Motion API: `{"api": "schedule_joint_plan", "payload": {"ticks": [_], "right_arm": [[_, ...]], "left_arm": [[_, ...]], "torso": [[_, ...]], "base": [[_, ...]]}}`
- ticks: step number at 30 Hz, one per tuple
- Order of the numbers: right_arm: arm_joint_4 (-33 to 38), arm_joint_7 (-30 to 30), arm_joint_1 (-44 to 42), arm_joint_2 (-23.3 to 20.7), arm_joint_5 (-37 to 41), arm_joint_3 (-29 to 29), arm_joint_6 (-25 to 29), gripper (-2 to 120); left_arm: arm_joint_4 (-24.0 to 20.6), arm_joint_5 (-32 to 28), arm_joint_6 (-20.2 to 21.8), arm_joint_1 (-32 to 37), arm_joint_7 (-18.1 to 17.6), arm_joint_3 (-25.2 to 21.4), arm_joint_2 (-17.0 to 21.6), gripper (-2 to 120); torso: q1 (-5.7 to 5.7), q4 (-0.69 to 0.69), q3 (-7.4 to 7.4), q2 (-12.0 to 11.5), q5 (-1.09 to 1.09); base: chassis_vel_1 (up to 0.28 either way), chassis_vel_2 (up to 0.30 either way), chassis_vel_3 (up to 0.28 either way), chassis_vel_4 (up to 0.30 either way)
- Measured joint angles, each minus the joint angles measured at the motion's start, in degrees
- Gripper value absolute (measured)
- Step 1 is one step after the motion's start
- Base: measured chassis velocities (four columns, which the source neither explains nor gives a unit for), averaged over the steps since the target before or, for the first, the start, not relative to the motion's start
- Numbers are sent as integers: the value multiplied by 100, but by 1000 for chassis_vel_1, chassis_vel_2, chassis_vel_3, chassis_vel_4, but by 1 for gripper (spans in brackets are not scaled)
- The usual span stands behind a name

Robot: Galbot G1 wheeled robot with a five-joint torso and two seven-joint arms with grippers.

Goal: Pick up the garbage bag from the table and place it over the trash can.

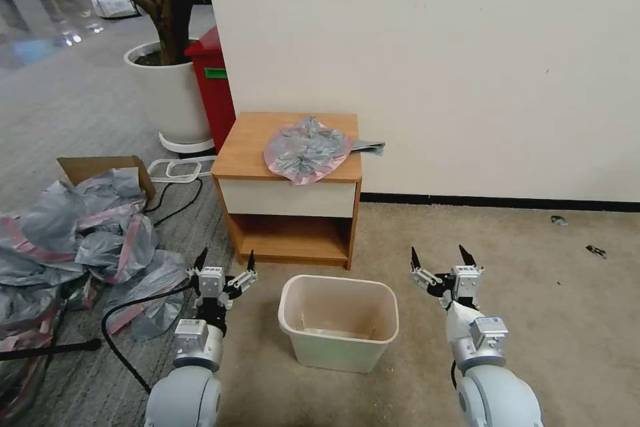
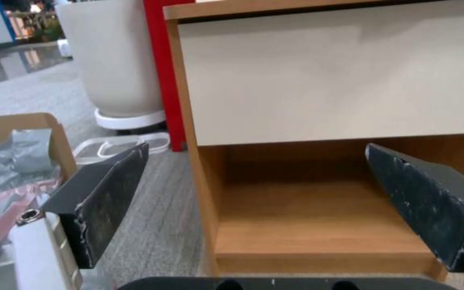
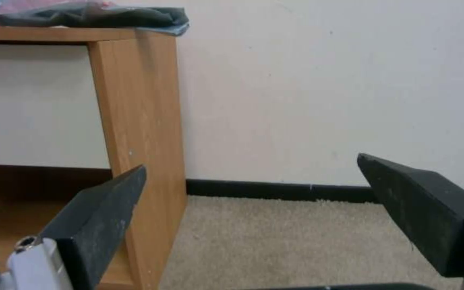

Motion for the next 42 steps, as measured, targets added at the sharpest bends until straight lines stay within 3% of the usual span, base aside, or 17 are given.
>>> {"api": "schedule_joint_plan", "payload": {"ticks": [31, 34, 35, 36, 39, 42], "right_arm": [[-2, 0, 0, 2, 11, -3, 9, 100], [-103, 5, -20, 118, 342, -219, 387, 100], [-149, -1, -42, 185, 476, -335, 579, 100], [-154, 5, -48, 204, 528, -362, 677, 100], [-154, 3, -54, 209, 617, -408, 713, 100], [-154, 5, -33, 189, 694, -420, 692, 100]], "left_arm": [[-2, -26, -40, 24, 0, -16, 19, 100], [-22, -251, -344, 226, 0, -164, 179, 99], [-42, -406, -557, 365, 0, -269, 290, 99], [-59, -558, -764, 496, -2, -377, 399, 98], [-84, -820, -1124, 728, 0, -538, 582, 97], [-143, -1349, -1847, 1194, -2, -890, 959, 100]], "torso": [[0, -1, 0, 0, -1], [0, -1, 0, 0, -1], [-1, 1, 0, 0, 6], [0, 3, 0, 0, 1], [0, 2, 0, 0, -5], [0, 2, 0, 0, 0]], "base": [[0, 0, 0, 0], [0, 0, 0, 0], [0, 0, 0, 0], [0, 0, 0, 0], [0, 0, 0, 0], [0, 0, 0, 0]]}}
